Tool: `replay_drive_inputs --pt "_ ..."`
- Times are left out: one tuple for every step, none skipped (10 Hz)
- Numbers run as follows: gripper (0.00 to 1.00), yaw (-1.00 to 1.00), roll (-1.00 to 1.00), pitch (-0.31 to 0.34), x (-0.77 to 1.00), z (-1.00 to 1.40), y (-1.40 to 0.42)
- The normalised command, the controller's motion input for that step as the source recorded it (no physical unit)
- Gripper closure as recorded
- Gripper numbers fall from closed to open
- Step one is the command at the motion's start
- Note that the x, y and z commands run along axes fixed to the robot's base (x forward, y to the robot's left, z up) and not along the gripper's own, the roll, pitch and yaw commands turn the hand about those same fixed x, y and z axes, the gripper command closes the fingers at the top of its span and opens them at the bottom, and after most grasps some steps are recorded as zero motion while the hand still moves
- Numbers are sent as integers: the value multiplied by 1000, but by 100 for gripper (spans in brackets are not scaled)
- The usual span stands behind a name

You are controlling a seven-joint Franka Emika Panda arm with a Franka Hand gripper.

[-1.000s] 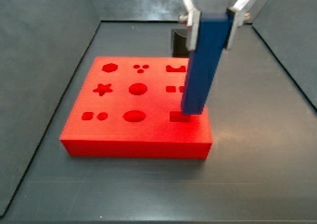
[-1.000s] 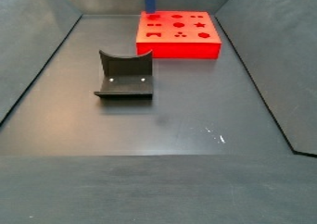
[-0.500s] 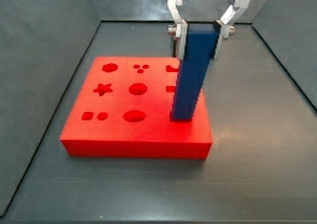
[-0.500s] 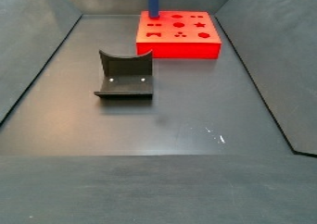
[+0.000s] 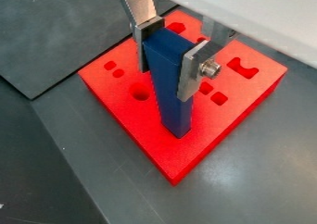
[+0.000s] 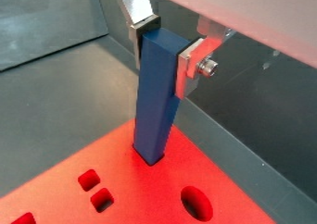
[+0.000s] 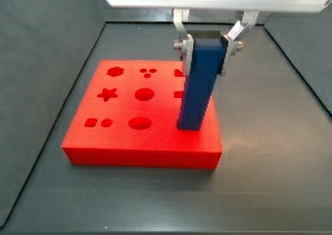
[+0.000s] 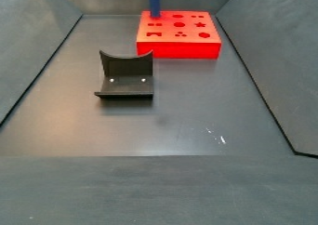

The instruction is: Insert the rectangle object.

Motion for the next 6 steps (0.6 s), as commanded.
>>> replay_drive_inputs --pt "100 0 -273 0 169 -637 217" --pt "100 0 -296 0 186 -591 177" --pt "100 0 -264 3 214 -657 220" --pt "100 40 -181 0 129 -820 163" --pt "100 63 -67 -51 20 -391 11" --pt "100 0 0 0 0 0 0"
